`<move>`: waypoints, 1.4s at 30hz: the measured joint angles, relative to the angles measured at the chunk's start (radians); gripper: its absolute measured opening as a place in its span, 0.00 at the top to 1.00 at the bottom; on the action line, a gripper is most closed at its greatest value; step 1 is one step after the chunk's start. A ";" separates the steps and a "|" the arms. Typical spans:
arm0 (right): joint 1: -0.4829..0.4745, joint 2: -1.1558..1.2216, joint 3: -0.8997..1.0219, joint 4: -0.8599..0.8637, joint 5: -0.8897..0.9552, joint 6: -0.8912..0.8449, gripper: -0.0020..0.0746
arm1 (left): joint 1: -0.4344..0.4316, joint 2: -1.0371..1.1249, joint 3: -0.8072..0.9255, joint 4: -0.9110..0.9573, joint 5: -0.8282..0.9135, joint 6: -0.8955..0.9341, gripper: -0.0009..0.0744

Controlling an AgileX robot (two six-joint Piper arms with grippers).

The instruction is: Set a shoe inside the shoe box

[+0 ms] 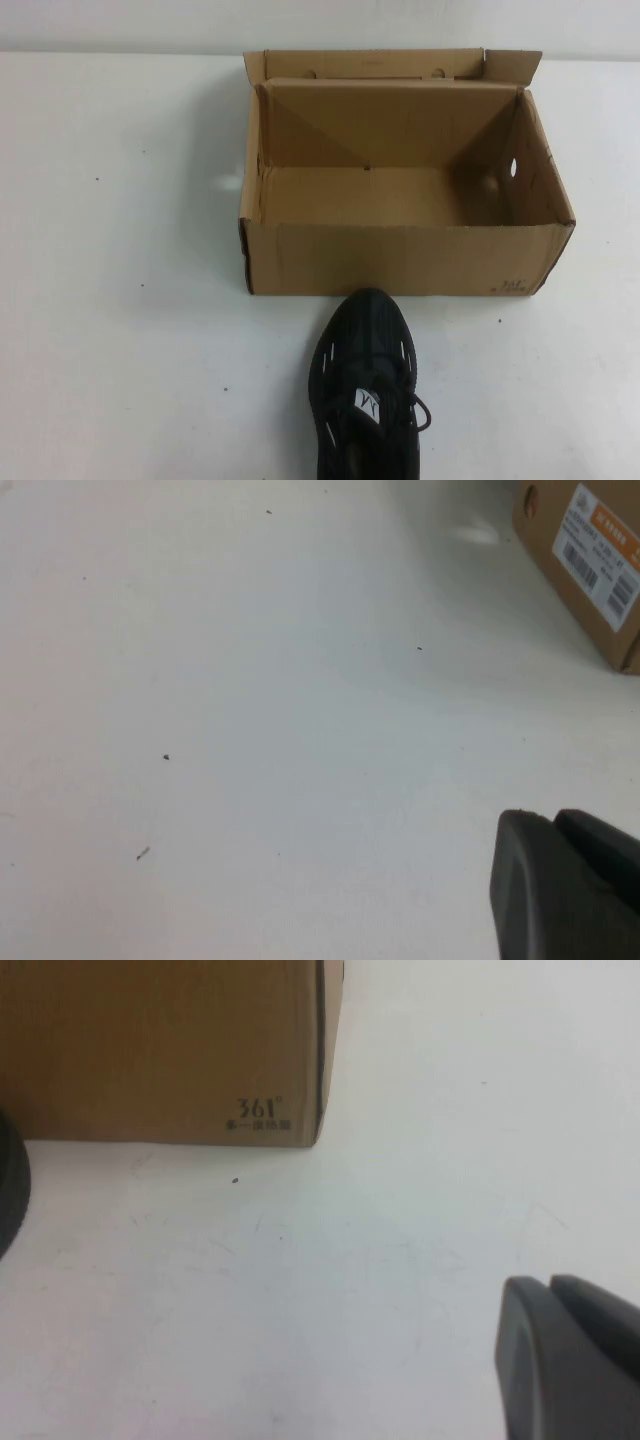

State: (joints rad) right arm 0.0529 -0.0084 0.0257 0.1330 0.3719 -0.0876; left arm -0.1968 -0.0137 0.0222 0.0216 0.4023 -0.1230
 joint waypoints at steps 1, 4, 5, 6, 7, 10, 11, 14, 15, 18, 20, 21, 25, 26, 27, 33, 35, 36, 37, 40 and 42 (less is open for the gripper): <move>0.000 0.000 0.000 0.000 0.000 0.000 1.00 | 0.000 0.000 0.000 0.000 0.000 0.000 0.99; 0.000 0.000 0.000 0.000 0.000 0.000 1.00 | 0.000 0.000 0.000 0.000 0.000 0.000 0.99; 0.000 0.000 0.000 0.000 0.000 0.000 1.00 | 0.000 0.000 0.000 0.000 0.000 0.000 0.99; 0.000 0.000 0.000 0.000 0.000 0.000 1.00 | 0.000 0.000 0.000 0.000 0.000 0.000 0.99; 0.000 0.000 0.000 0.000 0.000 0.000 1.00 | 0.000 0.000 0.000 0.000 0.000 0.000 0.99; 0.000 0.000 0.000 0.000 0.000 0.000 1.00 | 0.000 0.000 0.000 0.000 0.000 0.000 0.99; 0.000 0.000 0.000 0.000 0.000 0.000 1.00 | 0.000 0.000 0.000 0.000 0.000 0.000 0.99; 0.000 0.000 0.000 0.000 0.000 0.000 1.00 | 0.000 0.000 0.000 0.000 0.000 0.000 0.99; 0.000 0.000 0.000 0.000 0.000 0.000 1.00 | 0.000 0.000 0.000 0.000 0.000 0.000 0.99; 0.000 0.000 0.000 0.000 0.000 0.000 1.00 | 0.000 0.000 0.000 0.002 0.000 0.003 0.99; 0.000 0.000 0.000 0.000 0.000 0.000 1.00 | 0.000 0.000 0.000 0.020 -0.002 0.030 0.99; 0.000 0.000 0.000 0.000 0.000 0.000 1.00 | 0.000 0.000 0.000 0.034 -0.002 0.041 0.99; 0.000 0.000 0.000 0.000 0.000 0.000 1.00 | 0.000 0.000 0.000 0.054 -0.002 0.057 0.99; 0.000 0.000 0.000 0.000 0.000 0.000 1.00 | 0.000 0.000 0.000 0.056 -0.002 0.059 0.99; 0.000 0.000 0.000 0.000 0.000 0.000 1.00 | 0.000 0.000 0.000 0.056 -0.002 0.059 0.99; 0.000 0.000 0.000 0.000 0.000 0.000 1.00 | 0.000 0.000 0.000 0.071 -0.004 0.061 0.99; 0.000 0.000 0.000 0.000 0.000 0.000 1.00 | 0.000 0.000 0.001 0.074 -0.004 0.061 0.99; 0.000 0.000 0.000 0.000 0.000 0.000 1.00 | 0.000 0.000 0.001 0.076 -0.008 0.061 0.99; 0.000 0.000 0.000 0.000 0.000 0.000 1.00 | 0.000 0.000 0.002 0.078 -0.013 0.061 0.99; 0.000 0.000 0.000 0.000 0.000 0.000 1.00 | 0.000 0.000 0.002 0.080 -0.031 0.061 0.99; 0.000 0.000 0.000 0.000 -0.004 0.000 1.00 | 0.000 0.000 0.002 0.080 -0.049 0.061 0.99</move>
State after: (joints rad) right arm 0.0529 -0.0084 0.0257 0.1330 0.3679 -0.0876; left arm -0.1968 -0.0137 0.0245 0.1020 0.3532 -0.0622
